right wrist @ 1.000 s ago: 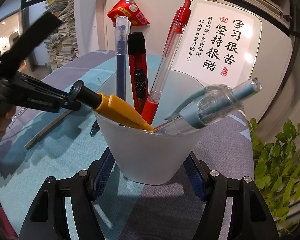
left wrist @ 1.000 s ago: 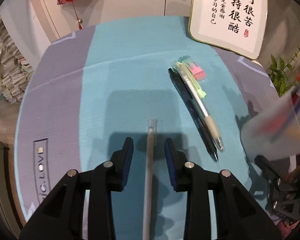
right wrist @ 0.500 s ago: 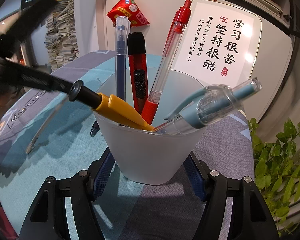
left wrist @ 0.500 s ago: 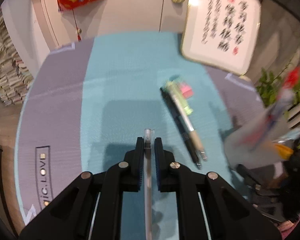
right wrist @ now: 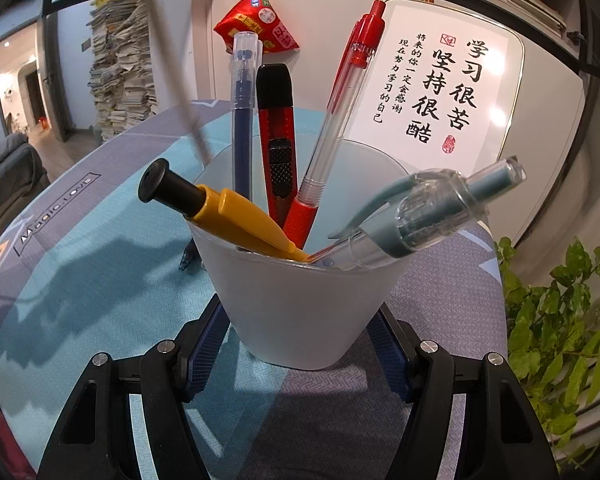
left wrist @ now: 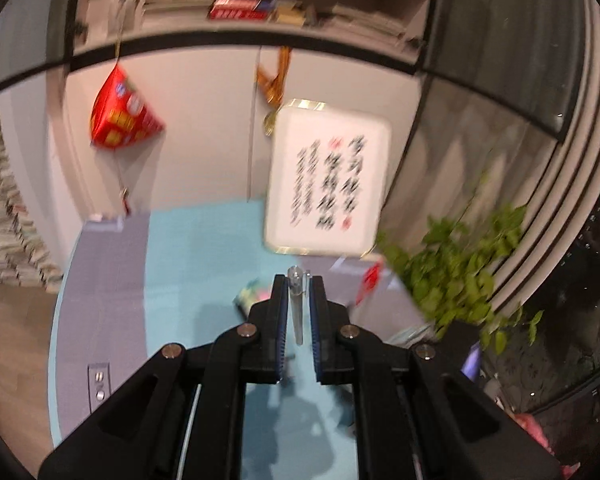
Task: Organize stationery
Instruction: 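Lift the white pen with the left gripper and drop it into the cup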
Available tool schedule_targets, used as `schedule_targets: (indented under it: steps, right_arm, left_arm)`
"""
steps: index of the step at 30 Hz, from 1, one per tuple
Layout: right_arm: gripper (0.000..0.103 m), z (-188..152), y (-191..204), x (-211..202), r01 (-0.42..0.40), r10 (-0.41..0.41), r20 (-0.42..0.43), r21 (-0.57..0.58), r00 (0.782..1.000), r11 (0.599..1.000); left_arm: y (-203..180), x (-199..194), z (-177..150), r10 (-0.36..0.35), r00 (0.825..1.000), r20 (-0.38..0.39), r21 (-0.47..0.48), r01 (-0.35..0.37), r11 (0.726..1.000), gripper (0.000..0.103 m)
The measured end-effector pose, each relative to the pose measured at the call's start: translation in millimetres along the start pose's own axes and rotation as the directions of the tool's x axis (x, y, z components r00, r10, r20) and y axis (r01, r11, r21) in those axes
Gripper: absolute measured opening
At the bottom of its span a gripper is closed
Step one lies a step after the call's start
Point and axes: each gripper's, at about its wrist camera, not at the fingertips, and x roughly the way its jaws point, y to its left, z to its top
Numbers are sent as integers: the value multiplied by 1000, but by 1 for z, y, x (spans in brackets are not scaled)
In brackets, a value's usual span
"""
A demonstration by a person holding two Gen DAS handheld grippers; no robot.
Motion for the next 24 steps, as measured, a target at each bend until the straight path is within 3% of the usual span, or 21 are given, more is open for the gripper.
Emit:
schedule_targets:
  steps: [7, 18, 24]
  right_arm:
    - [70, 0, 0, 0, -2, 2, 0, 2, 1000, 1000]
    - [70, 0, 0, 0, -2, 2, 0, 3, 1000, 1000]
    - [70, 0, 0, 0, -2, 2, 0, 2, 1000, 1000]
  left_arm:
    - [-29, -3, 19, -49, 998, 30, 33, 48, 998, 9]
    - [-31, -16, 19, -89, 995, 53, 33, 88, 996, 9]
    - [-37, -2, 12, -87, 996, 6, 68, 86, 994, 9]
